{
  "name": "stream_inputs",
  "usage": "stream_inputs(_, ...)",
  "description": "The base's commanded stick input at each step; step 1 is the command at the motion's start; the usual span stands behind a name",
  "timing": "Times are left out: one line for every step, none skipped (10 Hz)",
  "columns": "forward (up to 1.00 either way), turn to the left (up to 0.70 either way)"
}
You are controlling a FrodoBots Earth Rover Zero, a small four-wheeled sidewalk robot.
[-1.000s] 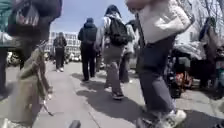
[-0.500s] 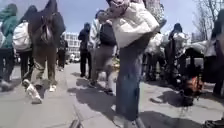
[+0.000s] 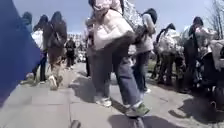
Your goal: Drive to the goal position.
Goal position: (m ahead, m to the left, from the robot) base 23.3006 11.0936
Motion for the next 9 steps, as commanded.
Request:
stream_inputs(0.85,0.35)
stream_inputs(0.85,0.35)
stream_inputs(0.85,0.35)
stream_inputs(0.85,0.35)
stream_inputs(0.85,0.24)
stream_inputs(0.85,0.02)
stream_inputs(0.85,0.01)
stream_inputs(0.85,0.01)
stream_inputs(0.85,0.01)
